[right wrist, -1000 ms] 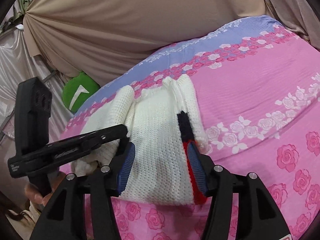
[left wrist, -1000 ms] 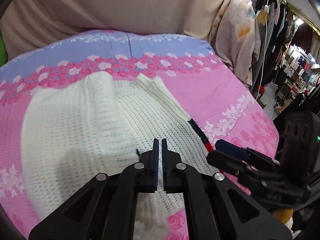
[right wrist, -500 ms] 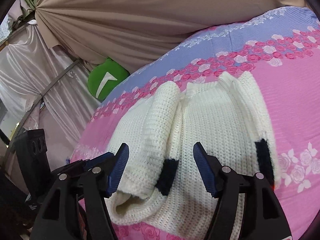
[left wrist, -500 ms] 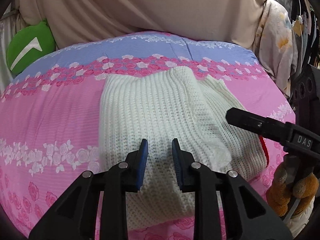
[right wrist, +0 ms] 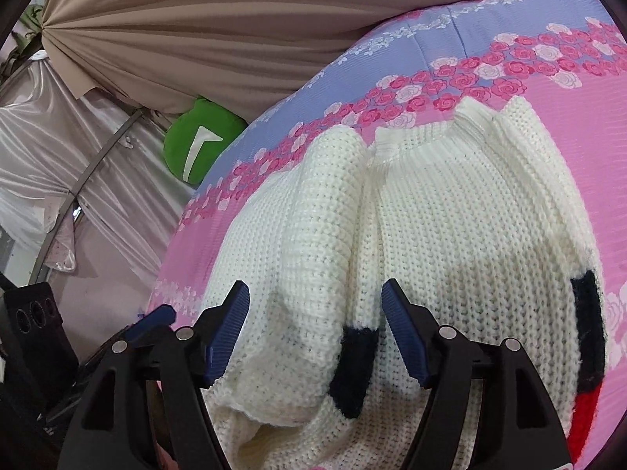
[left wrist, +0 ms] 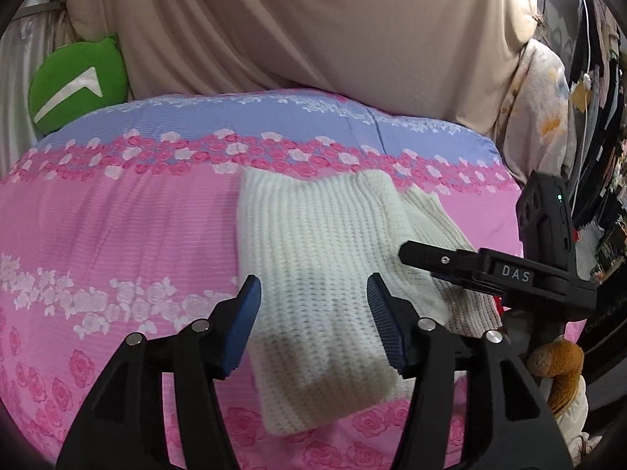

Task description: Fold small clothes

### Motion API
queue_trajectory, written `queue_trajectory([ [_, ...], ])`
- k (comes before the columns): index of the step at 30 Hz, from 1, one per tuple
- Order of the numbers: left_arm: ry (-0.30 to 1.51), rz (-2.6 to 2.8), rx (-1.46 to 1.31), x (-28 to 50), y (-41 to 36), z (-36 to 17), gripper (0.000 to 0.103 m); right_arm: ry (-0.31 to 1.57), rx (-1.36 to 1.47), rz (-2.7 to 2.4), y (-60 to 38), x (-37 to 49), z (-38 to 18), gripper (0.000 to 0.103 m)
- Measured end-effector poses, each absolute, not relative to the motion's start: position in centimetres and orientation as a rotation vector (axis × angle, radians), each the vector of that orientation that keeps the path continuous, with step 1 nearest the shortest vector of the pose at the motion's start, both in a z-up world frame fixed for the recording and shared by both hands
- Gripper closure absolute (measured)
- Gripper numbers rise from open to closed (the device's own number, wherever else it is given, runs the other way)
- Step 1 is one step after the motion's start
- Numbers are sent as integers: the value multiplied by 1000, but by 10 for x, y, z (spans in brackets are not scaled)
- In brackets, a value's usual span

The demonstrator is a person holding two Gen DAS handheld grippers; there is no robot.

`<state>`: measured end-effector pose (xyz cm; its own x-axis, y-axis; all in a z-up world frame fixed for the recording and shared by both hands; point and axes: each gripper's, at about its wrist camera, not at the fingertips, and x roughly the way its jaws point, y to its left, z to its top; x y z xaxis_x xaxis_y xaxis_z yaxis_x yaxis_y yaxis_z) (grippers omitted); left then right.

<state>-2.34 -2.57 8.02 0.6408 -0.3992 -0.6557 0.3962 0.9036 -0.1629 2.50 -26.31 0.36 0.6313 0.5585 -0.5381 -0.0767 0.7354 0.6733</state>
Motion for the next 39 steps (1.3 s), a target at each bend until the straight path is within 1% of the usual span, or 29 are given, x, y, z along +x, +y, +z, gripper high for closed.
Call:
queue_trajectory([
  [4, 776, -376, -28, -19, 3, 71, 45, 830, 683, 413, -265, 18, -1, 33],
  [5, 791, -361, -36, -18, 9, 66, 45, 833, 689, 417, -265, 15, -2, 33],
  [7, 825, -344, -53, -15, 20, 56, 45, 839, 720, 427, -266, 10, -5, 27],
  [10, 858, -317, -76, -10, 32, 44, 45, 860, 756, 433, -267, 9, -12, 26],
  [15, 853, -331, -162, -6, 52, 45, 44, 863, 718, 458, -250, 10, -3, 26],
  [19, 821, -314, -171, -7, 66, 51, 42, 882, 598, 414, -229, 19, 2, 26],
  [22, 803, -302, -189, -6, 79, 55, 42, 876, 529, 403, -211, 28, 13, 31],
  [23, 797, -295, -195, -6, 84, 56, 42, 866, 502, 401, -204, 31, 20, 36],
  [24, 792, -286, -202, -6, 90, 57, 41, 859, 475, 401, -197, 33, 25, 44],
  [25, 786, -276, -209, -5, 97, 58, 41, 847, 433, 395, -188, 36, 32, 49],
  [26, 782, -264, -217, -4, 103, 59, 41, 836, 392, 386, -177, 38, 39, 59],
  [27, 777, -251, -226, -3, 110, 59, 41, 825, 344, 386, -164, 41, 46, 65],
  [29, 765, -223, -251, -1, 127, 60, 41, 805, 293, 410, -141, 47, 58, 72],
  [30, 759, -209, -261, 0, 134, 61, 41, 798, 260, 435, -125, 50, 64, 73],
  [34, 730, -128, -295, 1, 170, 63, 41, 760, 74, 492, -45, 56, 81, 76],
  [36, 722, -100, -320, 0, 188, 63, 41, 775, 1, 528, -6, 62, 75, 77],
  [39, 720, -50, -346, -2, 214, 58, 41, 840, -137, 530, 49, 75, 42, 77],
])
